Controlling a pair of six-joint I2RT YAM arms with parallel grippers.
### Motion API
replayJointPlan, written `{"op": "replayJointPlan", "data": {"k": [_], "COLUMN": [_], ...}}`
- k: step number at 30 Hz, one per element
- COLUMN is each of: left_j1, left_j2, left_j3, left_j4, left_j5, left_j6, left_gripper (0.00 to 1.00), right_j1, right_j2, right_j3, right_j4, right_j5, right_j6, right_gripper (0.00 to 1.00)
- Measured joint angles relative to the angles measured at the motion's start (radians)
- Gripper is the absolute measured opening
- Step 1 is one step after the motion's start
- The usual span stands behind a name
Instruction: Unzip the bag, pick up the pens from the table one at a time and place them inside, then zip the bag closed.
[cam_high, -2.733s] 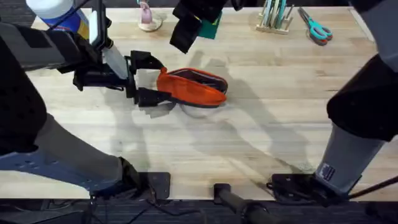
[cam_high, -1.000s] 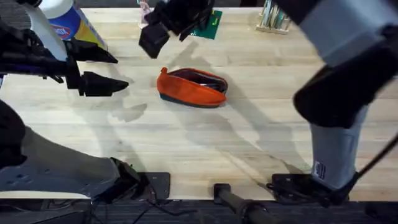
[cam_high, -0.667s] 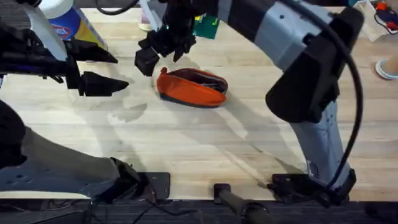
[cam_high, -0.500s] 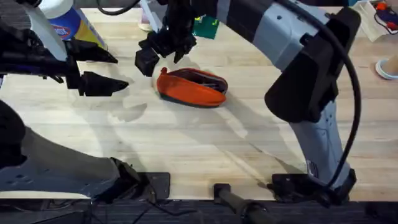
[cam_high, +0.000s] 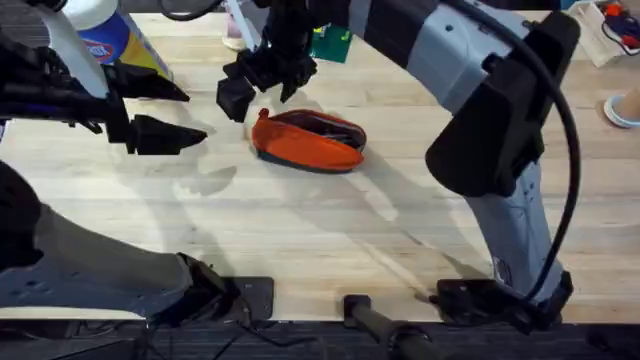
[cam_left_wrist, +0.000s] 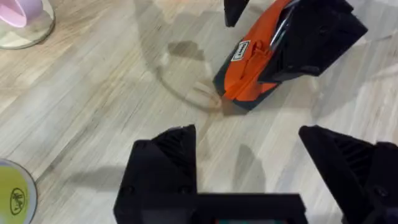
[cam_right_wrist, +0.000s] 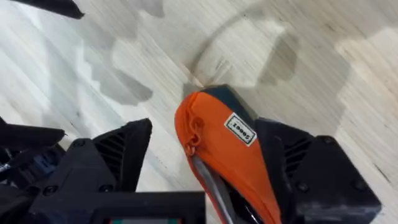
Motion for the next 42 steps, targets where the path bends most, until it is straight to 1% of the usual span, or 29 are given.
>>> {"op": "replayJointPlan", "data": {"k": [6,8,11,16,18,20,22,23,26,42], "left_j1": [0.0,0.0,0.0,0.0,0.0,0.0,0.0,0.0,0.0,0.0], "left_j2": [0.0,0.0,0.0,0.0,0.0,0.0,0.0,0.0,0.0,0.0], "left_j3": [0.0,0.0,0.0,0.0,0.0,0.0,0.0,0.0,0.0,0.0], "left_j4": [0.0,0.0,0.0,0.0,0.0,0.0,0.0,0.0,0.0,0.0], "left_j5": [0.0,0.0,0.0,0.0,0.0,0.0,0.0,0.0,0.0,0.0], "left_j6": [0.0,0.0,0.0,0.0,0.0,0.0,0.0,0.0,0.0,0.0], "left_gripper": [0.995,0.995,0.995,0.995,0.995,0.995,0.995,0.995,0.995,0.995], "right_j1": [0.0,0.0,0.0,0.001,0.002,0.003,0.004,0.004,0.003,0.003], "right_j2": [0.0,0.0,0.0,0.0,0.0,0.0,0.0,0.0,0.0,0.0], "right_j3": [0.0,0.0,0.0,0.0,0.0,0.0,0.0,0.0,0.0,0.001], "right_j4": [0.0,0.0,-0.001,-0.019,-0.026,-0.027,-0.026,-0.026,-0.022,-0.022], "right_j5": [0.0,0.0,0.0,0.0,0.0,-0.001,-0.001,-0.001,-0.001,-0.001], "right_j6": [0.004,0.004,0.004,0.004,0.002,0.007,0.011,0.011,0.011,0.01], "right_gripper": [0.984,0.938,0.842,0.814,0.645,0.339,0.078,0.046,0.031,0.031]}}
